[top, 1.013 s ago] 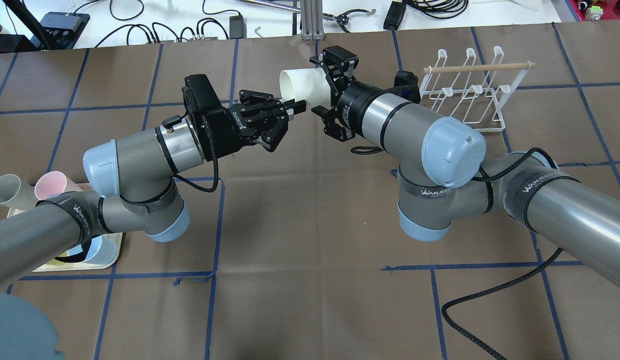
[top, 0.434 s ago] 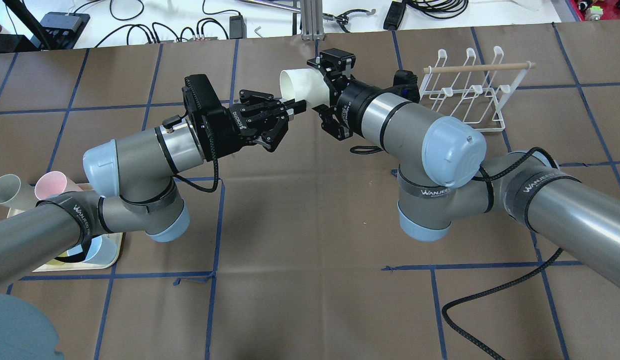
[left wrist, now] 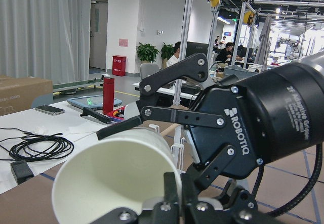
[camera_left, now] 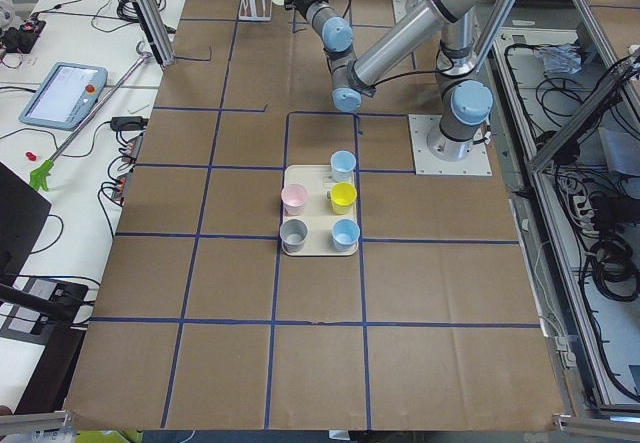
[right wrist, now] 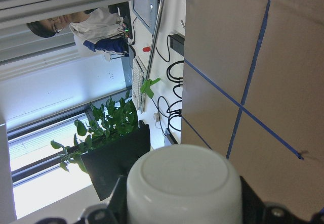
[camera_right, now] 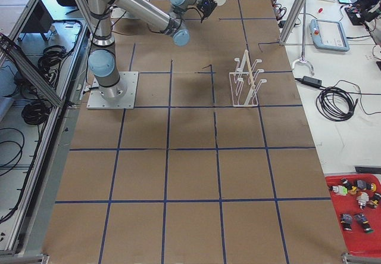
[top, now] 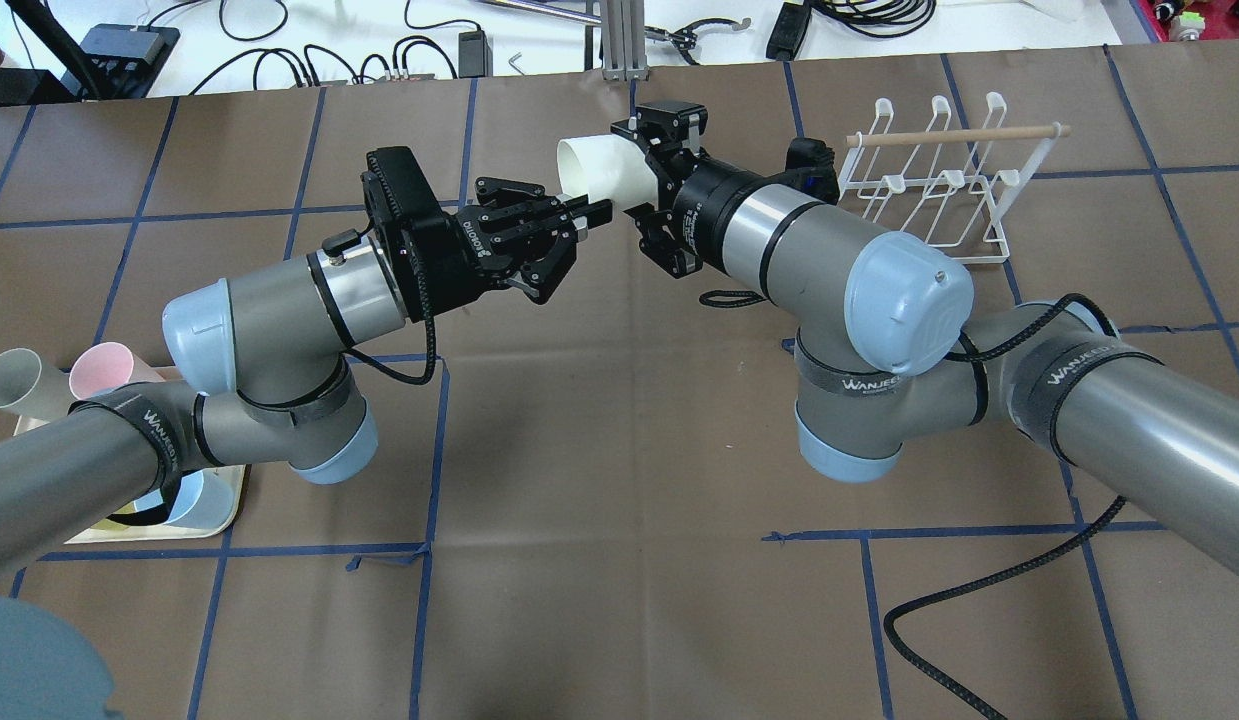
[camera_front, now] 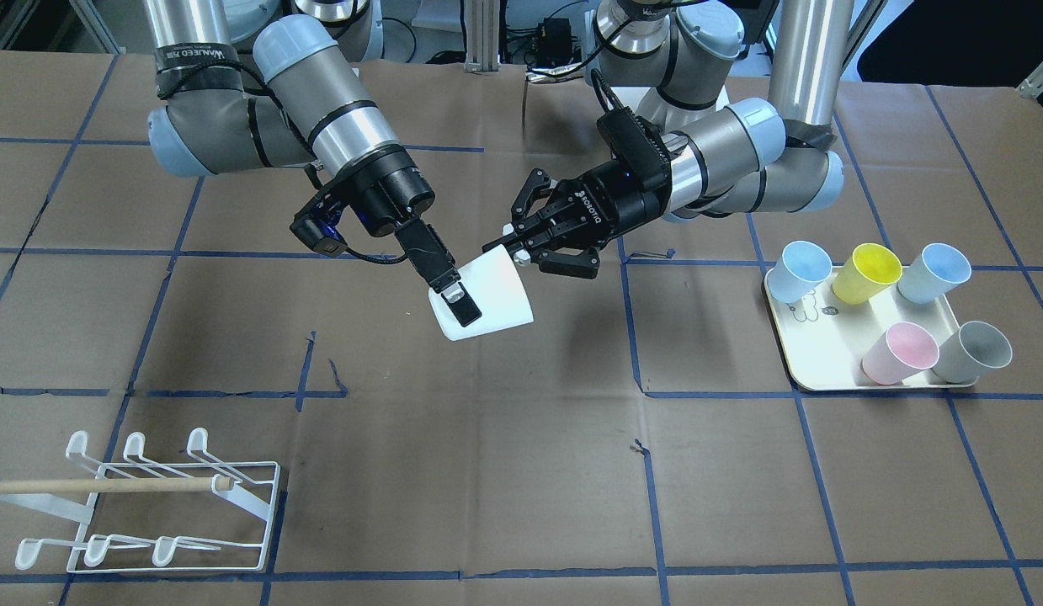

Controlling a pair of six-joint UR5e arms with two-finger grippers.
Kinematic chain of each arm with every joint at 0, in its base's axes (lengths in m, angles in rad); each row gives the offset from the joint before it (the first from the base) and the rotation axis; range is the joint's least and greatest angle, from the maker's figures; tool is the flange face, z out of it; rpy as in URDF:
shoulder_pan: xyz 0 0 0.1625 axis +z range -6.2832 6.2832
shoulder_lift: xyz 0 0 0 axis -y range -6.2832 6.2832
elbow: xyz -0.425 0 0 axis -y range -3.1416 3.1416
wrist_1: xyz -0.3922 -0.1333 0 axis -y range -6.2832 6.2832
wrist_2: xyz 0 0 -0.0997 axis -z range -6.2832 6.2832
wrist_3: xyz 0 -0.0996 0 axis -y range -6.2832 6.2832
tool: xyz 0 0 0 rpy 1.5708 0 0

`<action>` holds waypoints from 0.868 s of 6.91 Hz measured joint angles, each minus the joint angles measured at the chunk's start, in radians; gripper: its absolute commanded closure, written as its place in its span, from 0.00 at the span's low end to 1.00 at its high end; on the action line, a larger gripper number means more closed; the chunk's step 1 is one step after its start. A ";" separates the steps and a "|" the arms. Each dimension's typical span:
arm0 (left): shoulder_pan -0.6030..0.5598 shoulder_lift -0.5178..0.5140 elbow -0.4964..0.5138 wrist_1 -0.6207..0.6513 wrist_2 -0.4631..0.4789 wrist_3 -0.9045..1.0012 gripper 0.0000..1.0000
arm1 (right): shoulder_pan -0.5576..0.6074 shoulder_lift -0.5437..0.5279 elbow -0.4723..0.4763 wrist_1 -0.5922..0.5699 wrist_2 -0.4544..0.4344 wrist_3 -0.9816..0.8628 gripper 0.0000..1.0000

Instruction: Transfer IKEA cup to right arm and place on rack

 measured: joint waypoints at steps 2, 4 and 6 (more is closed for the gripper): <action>0.000 0.001 0.000 0.001 0.010 -0.001 0.17 | 0.000 0.000 0.001 0.000 0.003 -0.002 0.58; 0.001 0.003 0.000 0.002 0.010 -0.027 0.04 | 0.000 0.001 0.000 0.001 0.004 -0.003 0.59; 0.005 0.009 0.001 0.002 0.004 -0.042 0.01 | 0.000 0.001 0.000 0.001 0.004 -0.004 0.61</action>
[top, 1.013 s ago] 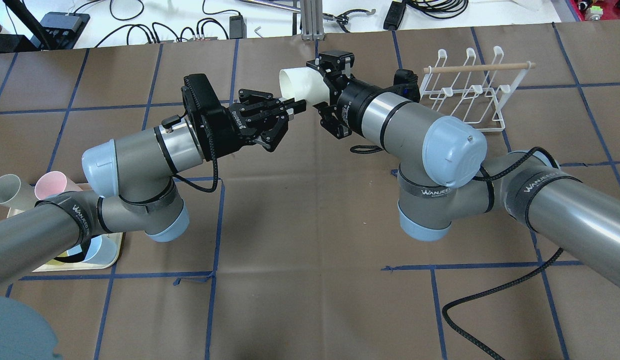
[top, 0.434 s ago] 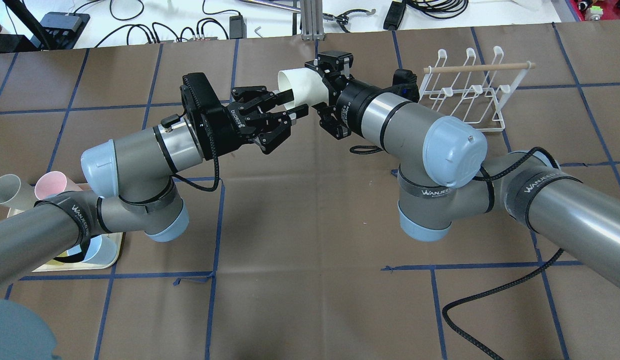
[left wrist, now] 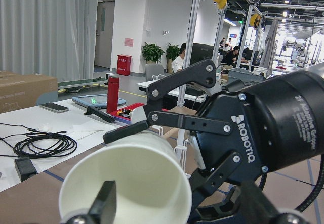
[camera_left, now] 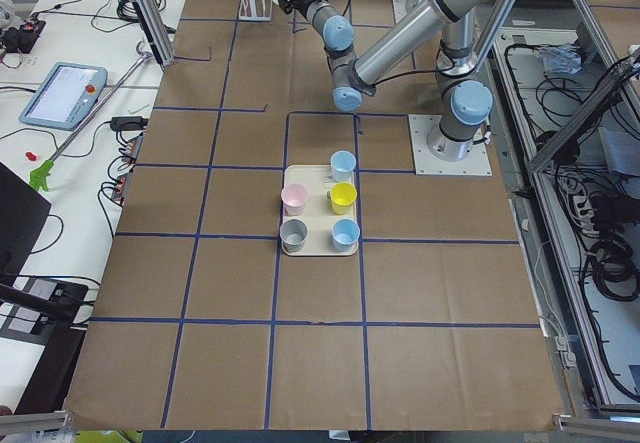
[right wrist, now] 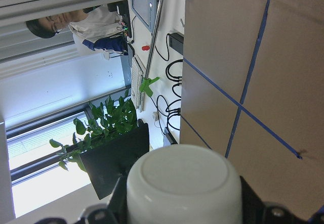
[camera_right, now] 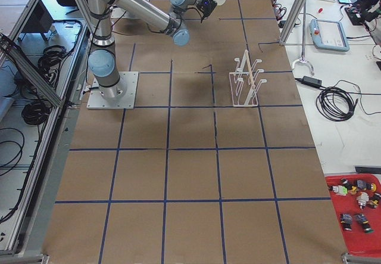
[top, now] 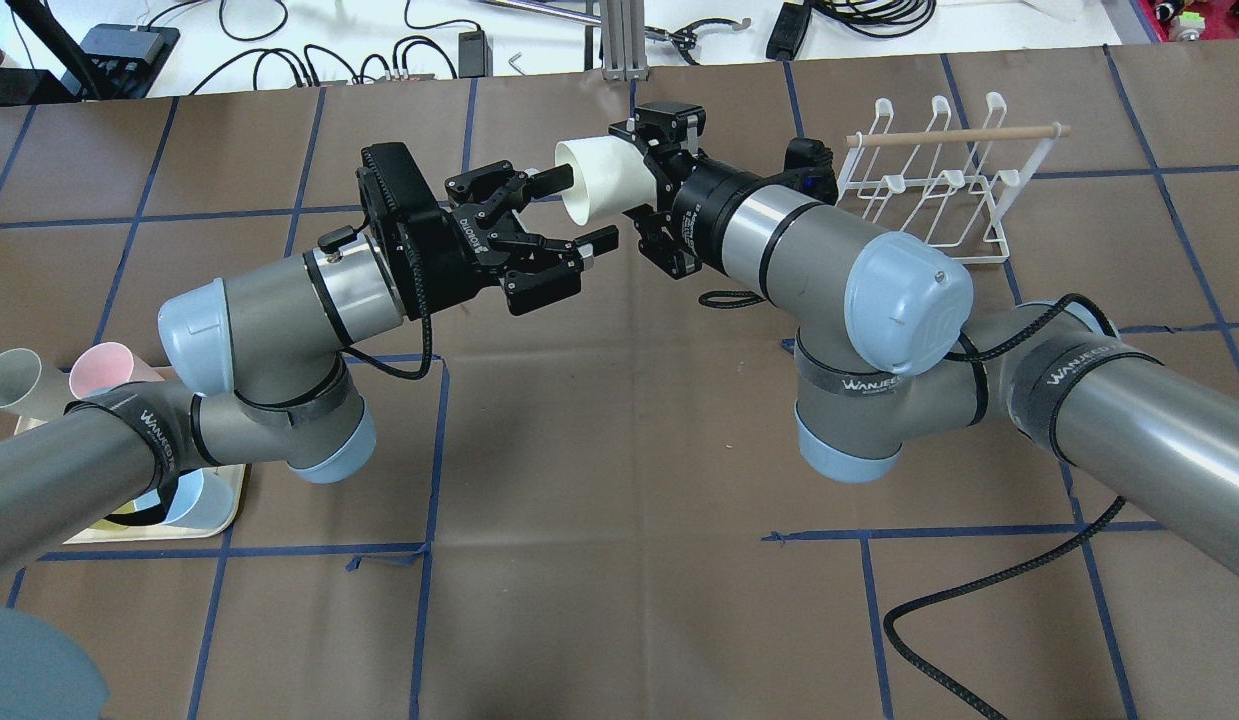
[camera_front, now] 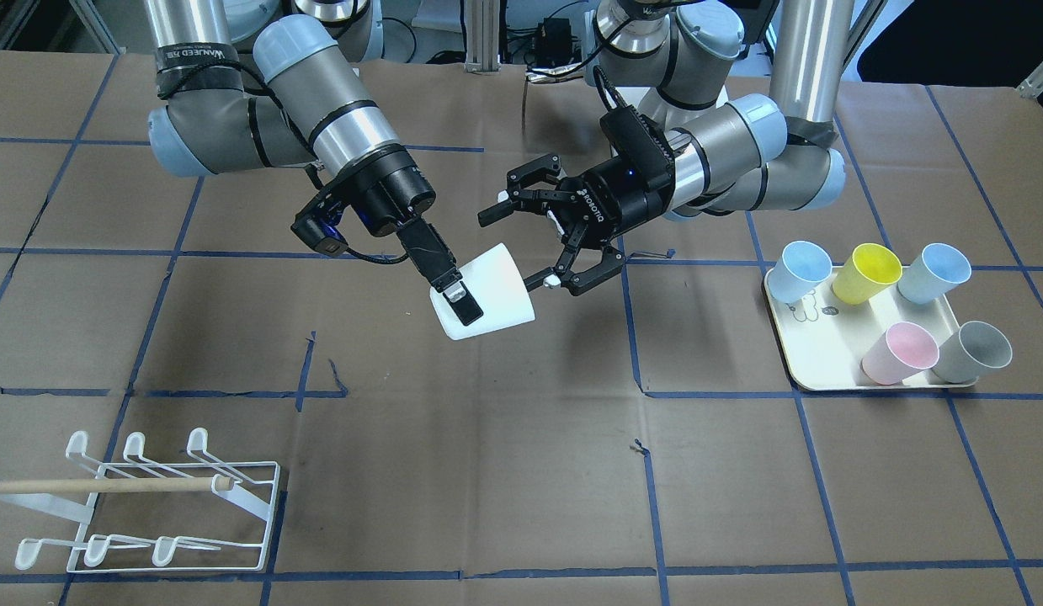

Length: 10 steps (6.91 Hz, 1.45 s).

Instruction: Transfer IKEA cup to right arm and place on rack

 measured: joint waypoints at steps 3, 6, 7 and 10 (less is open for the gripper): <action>0.068 0.003 -0.004 -0.002 -0.011 -0.002 0.01 | -0.003 0.001 -0.004 0.001 0.000 -0.005 0.70; 0.178 0.001 0.001 -0.016 -0.008 -0.003 0.01 | -0.074 0.003 -0.038 0.005 -0.002 -0.154 0.70; 0.190 0.003 0.013 -0.054 0.037 -0.003 0.01 | -0.119 0.001 -0.046 0.006 -0.005 -0.263 0.74; 0.177 0.019 0.149 -0.361 0.367 -0.004 0.01 | -0.215 0.003 -0.080 0.005 -0.049 -0.711 0.75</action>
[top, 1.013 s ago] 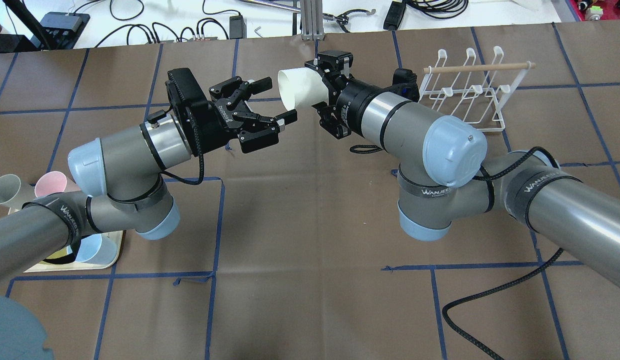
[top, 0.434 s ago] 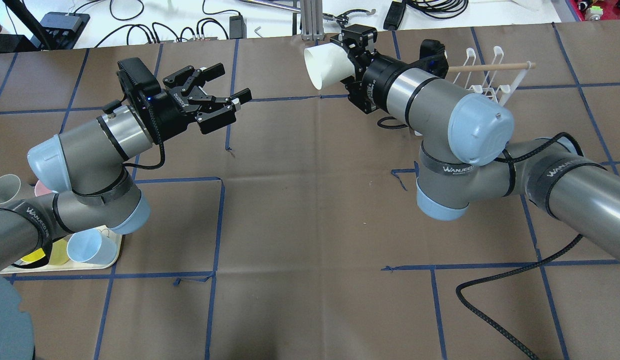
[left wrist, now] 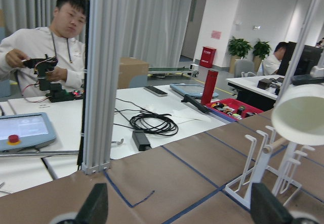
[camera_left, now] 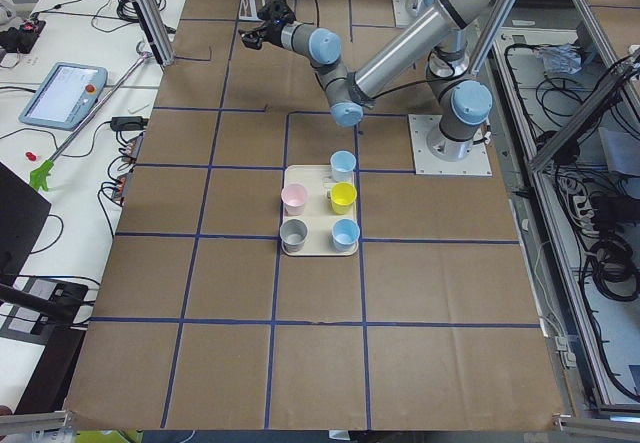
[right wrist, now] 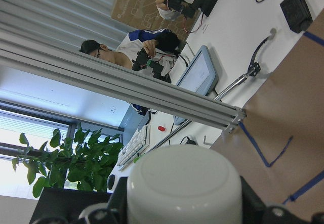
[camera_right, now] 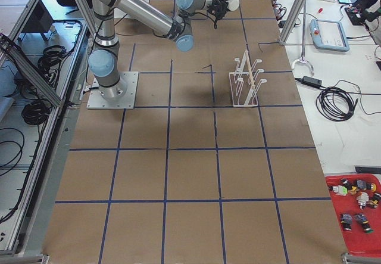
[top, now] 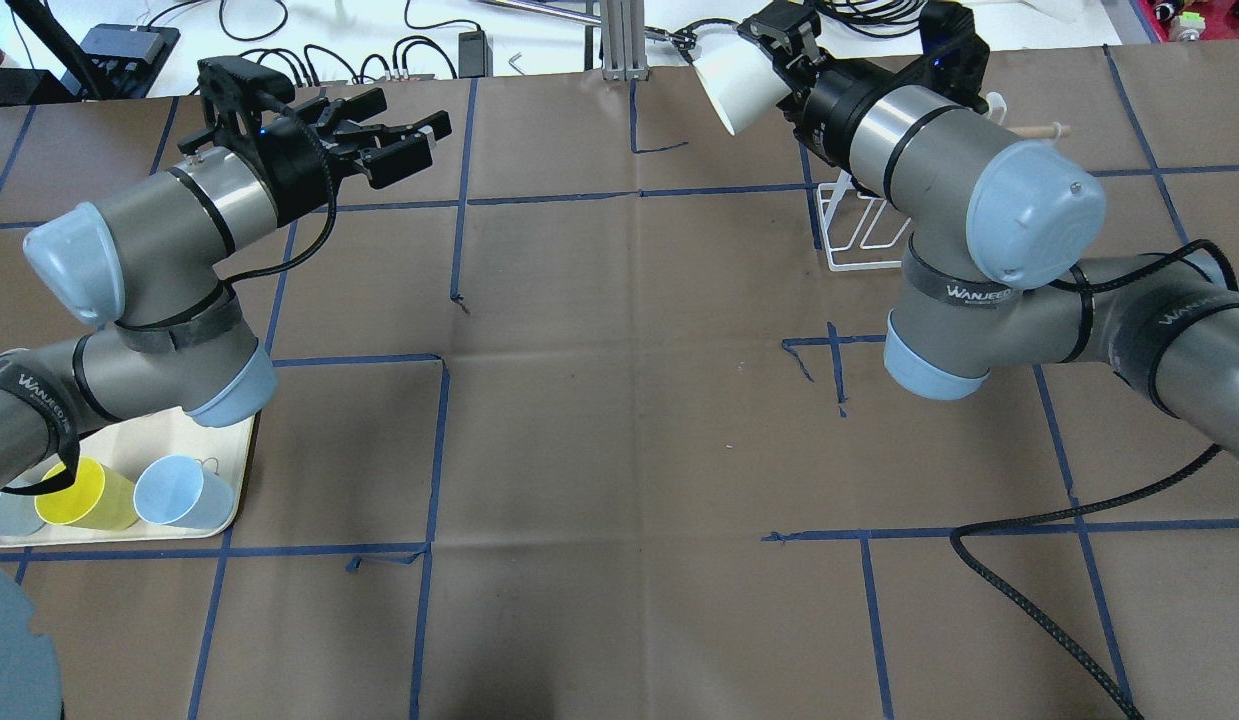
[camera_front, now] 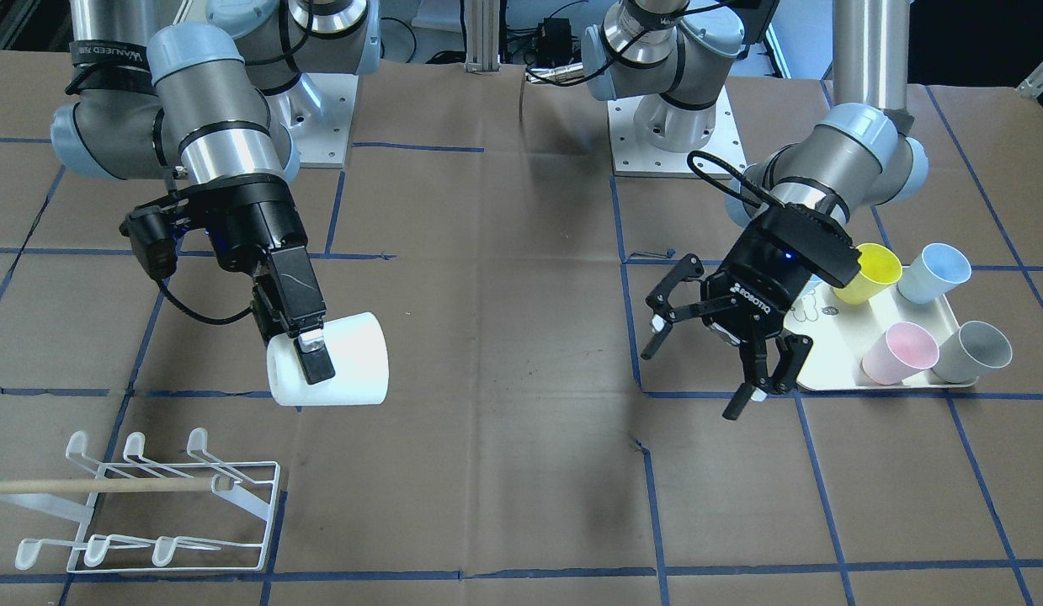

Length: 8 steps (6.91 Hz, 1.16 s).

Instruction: Transfer IKEA cup to right arm and place on rack

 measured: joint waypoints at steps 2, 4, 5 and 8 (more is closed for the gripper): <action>-0.087 0.041 0.166 -0.429 0.312 -0.008 0.01 | -0.059 0.012 -0.008 -0.001 -0.070 -0.362 0.75; -0.163 0.091 0.400 -1.038 0.564 -0.061 0.01 | -0.119 0.062 -0.050 -0.006 -0.129 -0.689 0.75; -0.176 0.106 0.490 -1.296 0.644 -0.084 0.01 | -0.140 0.111 -0.096 -0.013 -0.136 -0.792 0.75; -0.182 0.193 0.526 -1.699 0.767 -0.098 0.01 | -0.154 0.263 -0.194 -0.110 -0.192 -0.947 0.75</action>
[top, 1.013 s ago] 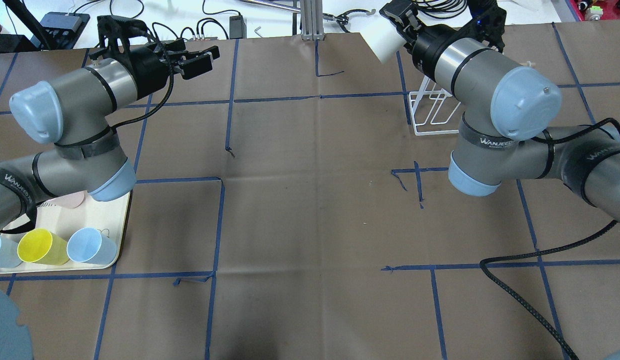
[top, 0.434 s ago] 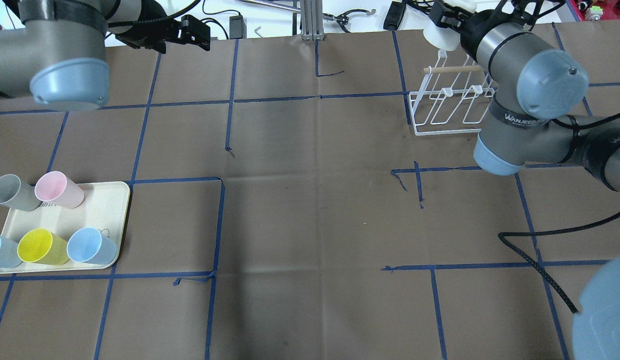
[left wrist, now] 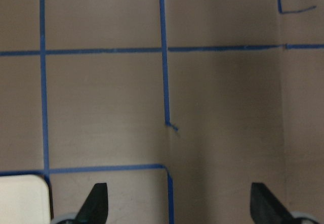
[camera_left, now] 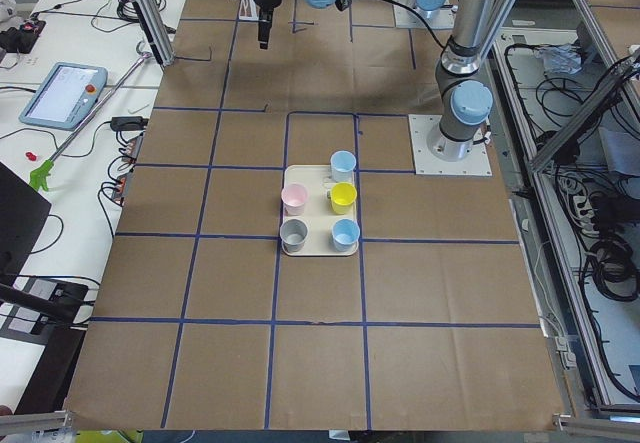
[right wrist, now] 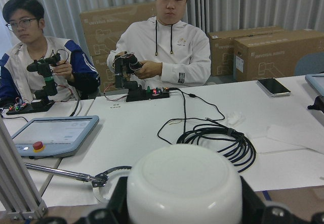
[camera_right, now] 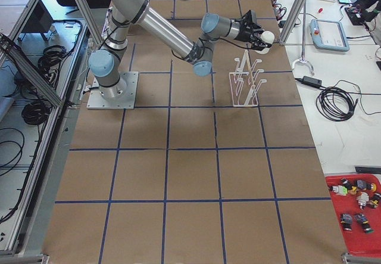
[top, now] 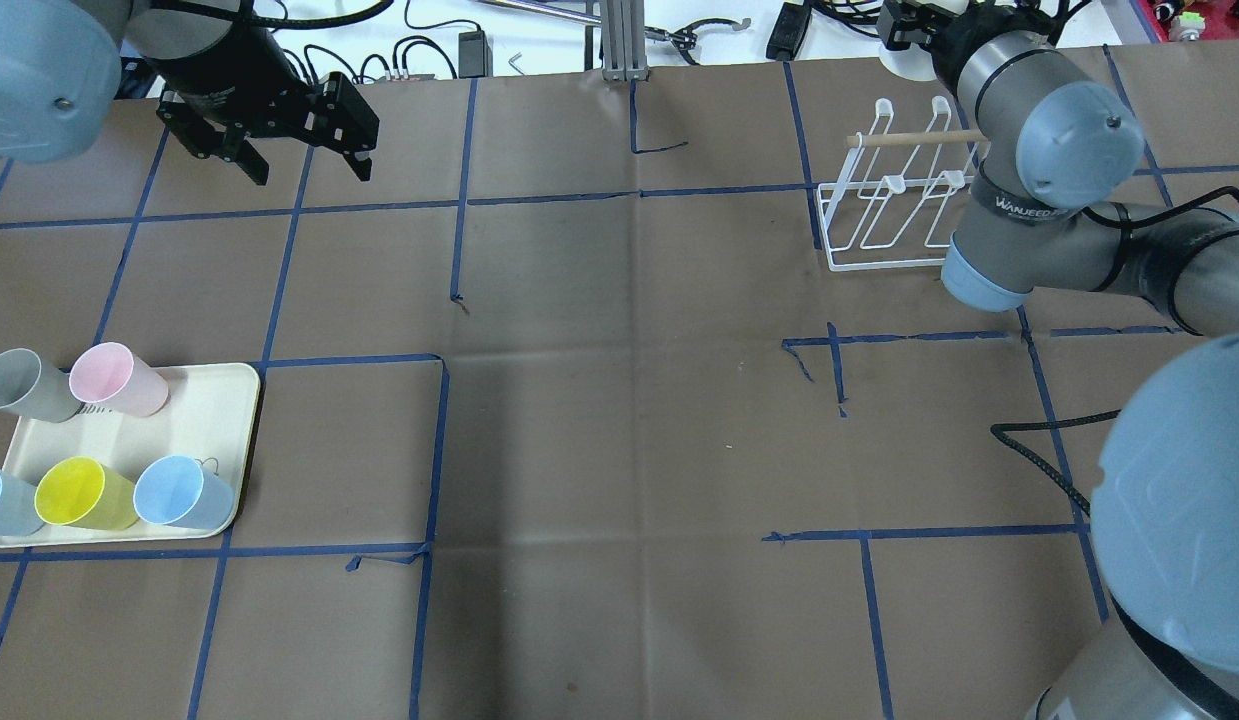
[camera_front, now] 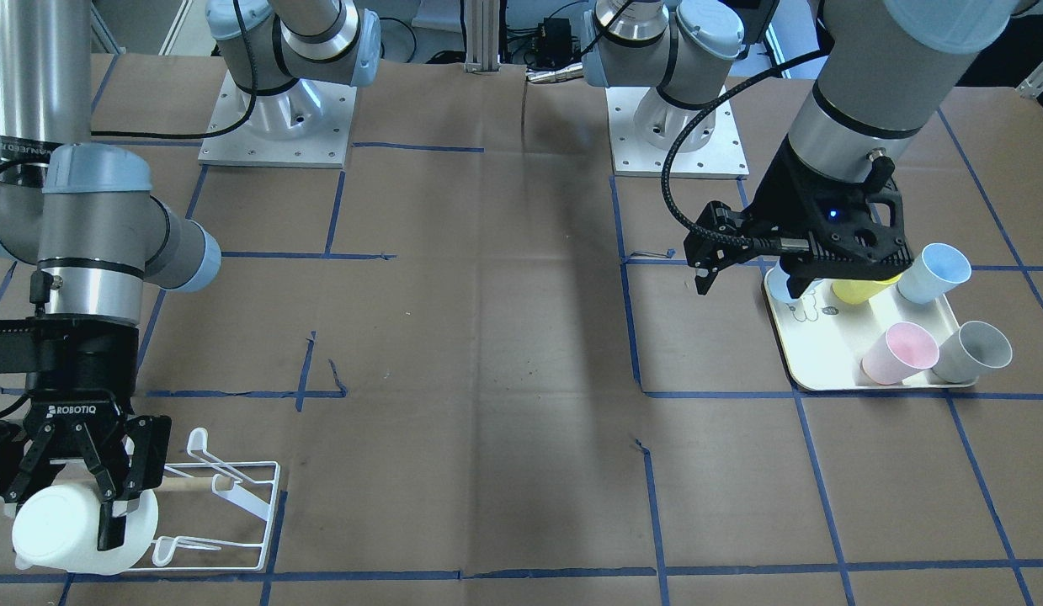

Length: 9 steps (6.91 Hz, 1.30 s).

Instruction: Transfer IKEA cup to right arm and place on rack

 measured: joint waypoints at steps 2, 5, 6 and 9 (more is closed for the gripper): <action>0.000 0.084 -0.096 -0.018 0.014 0.005 0.01 | 0.006 0.061 -0.008 -0.067 -0.016 -0.014 0.75; 0.020 0.139 -0.157 -0.028 0.019 0.025 0.01 | 0.021 0.094 -0.008 -0.081 -0.018 -0.014 0.74; 0.049 0.168 -0.190 -0.030 0.020 0.054 0.01 | 0.024 0.100 -0.008 -0.080 -0.018 -0.013 0.71; 0.249 0.307 -0.377 -0.025 0.025 0.274 0.01 | 0.024 0.115 0.016 -0.079 -0.018 -0.010 0.00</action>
